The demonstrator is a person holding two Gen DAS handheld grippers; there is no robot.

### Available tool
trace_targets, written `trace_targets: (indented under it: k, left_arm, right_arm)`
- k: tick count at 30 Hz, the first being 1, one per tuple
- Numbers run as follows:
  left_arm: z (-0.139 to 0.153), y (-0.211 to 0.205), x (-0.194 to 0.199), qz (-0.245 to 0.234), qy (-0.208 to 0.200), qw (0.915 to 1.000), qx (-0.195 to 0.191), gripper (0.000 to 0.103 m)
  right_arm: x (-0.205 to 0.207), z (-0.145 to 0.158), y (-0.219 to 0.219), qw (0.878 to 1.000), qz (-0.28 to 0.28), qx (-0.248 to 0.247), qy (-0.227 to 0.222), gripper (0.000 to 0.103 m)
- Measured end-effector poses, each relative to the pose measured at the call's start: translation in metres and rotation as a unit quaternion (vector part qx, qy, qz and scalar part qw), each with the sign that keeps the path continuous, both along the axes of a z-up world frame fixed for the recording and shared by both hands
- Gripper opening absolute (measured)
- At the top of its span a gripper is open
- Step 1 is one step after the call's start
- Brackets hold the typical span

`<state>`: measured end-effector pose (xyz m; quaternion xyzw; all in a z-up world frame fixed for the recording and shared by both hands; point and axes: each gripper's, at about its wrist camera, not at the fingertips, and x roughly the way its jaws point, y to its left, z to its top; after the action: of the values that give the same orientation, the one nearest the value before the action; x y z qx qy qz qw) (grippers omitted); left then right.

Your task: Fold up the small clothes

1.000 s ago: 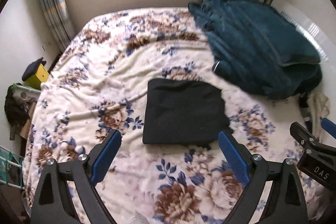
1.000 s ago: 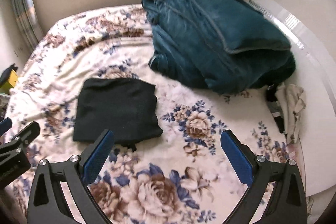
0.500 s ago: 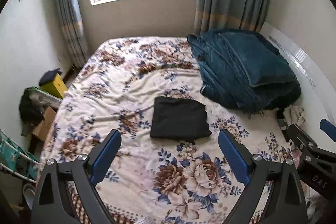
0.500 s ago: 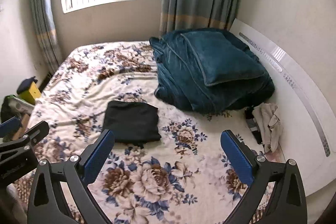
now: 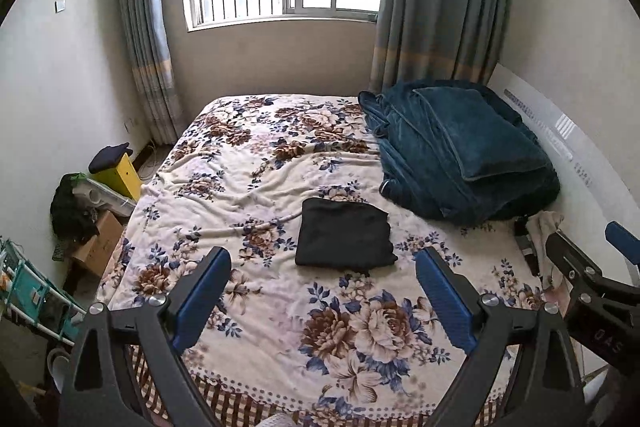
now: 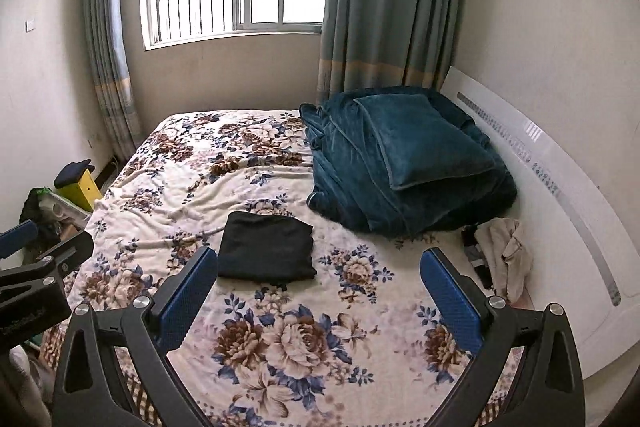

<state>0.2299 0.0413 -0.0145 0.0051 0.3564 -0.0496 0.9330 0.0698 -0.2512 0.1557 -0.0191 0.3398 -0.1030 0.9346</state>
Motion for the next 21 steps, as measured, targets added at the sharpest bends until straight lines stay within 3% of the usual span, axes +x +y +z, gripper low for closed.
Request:
trace_targets:
  k: [3,21]
  left_arm:
    - [0.003,0.000,-0.007,0.000,-0.009,1.0000,-0.002,0.103]
    - [0.009,0.003,-0.021,0.017,-0.016,0.9997,0.006,0.103]
  right_arm:
    - [-0.004,0.002,0.000,1.000,0.003,-0.001,-0.001,0.103]
    - [-0.013,0.004,-0.007,1.000,0.014,0.021,0.002,0.103]
